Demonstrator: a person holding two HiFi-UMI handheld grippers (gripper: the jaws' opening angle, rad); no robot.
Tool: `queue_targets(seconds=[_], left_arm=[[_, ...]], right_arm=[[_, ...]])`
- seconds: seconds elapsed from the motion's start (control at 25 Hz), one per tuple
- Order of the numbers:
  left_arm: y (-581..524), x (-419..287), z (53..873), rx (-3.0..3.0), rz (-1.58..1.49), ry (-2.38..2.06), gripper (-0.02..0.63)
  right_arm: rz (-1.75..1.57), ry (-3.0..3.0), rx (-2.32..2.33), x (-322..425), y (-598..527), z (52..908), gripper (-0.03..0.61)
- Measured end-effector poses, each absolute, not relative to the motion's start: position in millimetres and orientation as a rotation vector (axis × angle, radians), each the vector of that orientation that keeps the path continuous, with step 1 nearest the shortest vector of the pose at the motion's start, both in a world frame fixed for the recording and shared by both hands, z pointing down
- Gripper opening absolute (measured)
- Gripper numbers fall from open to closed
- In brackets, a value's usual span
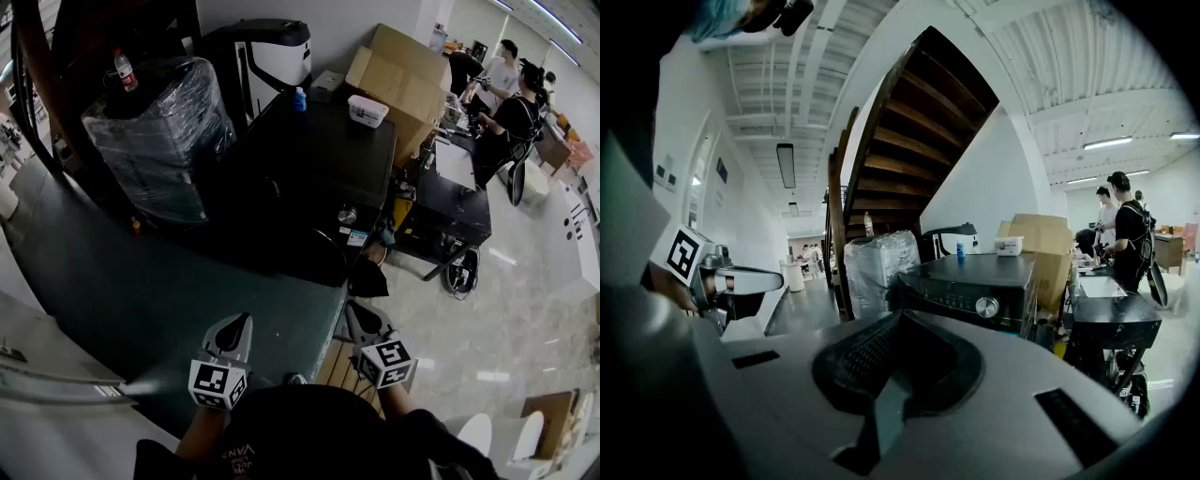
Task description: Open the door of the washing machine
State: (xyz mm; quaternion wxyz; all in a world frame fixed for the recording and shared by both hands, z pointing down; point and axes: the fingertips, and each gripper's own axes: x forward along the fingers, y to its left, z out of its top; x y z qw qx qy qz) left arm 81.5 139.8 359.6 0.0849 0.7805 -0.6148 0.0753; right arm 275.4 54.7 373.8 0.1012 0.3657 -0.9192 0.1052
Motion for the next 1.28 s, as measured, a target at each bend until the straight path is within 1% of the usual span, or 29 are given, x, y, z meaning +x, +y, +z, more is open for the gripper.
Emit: queue_targets(seconds=[0.36,0.44,0.64,0.68,0.72,0.76,0.8,1.08,1.2,1.28], left_arm=[[124.7,71.2,359.9,2.359,0.241,-1.847,0.018],[117.4,66.0,364.2,2.377,0.253,-1.820,0.020],[89.7,42.0,375.0,2.418,0.263,-1.730,0.025],[83.3,37.3,376.4,2.432,0.268,-1.698,0.034],[76.8,32.9,377.9,2.447,0.275,-1.662,0.063],[70.2,28.4,379.7,2.464,0.281,-1.624,0.109],[63.4,23.6,381.6,2.481,0.289,-1.587,0.129],[17.5,-17.9,399.2,2.634,0.383,-1.344,0.152],[1.9,-33.4,406.3,2.720,0.466,-1.239,0.179],[-8.1,-40.2,407.2,2.784,0.526,-1.163,0.184]], right_arm=[[0.326,-2.748,1.085,265.9,42.8,376.4,0.009],[0.322,-2.739,1.083,257.1,39.8,377.9,0.092],[0.357,-2.692,1.164,240.1,24.0,386.4,0.110],[0.369,-2.675,1.190,237.0,20.5,388.3,0.118],[0.379,-2.657,1.216,233.4,17.0,389.7,0.124],[0.386,-2.641,1.241,229.4,13.6,390.8,0.132],[0.391,-2.625,1.265,224.8,10.4,391.7,0.138],[0.420,-2.485,1.486,186.5,2.7,400.9,0.163],[0.432,-2.417,1.584,173.4,5.9,407.9,0.169],[0.427,-2.374,1.635,166.9,6.5,412.1,0.173]])
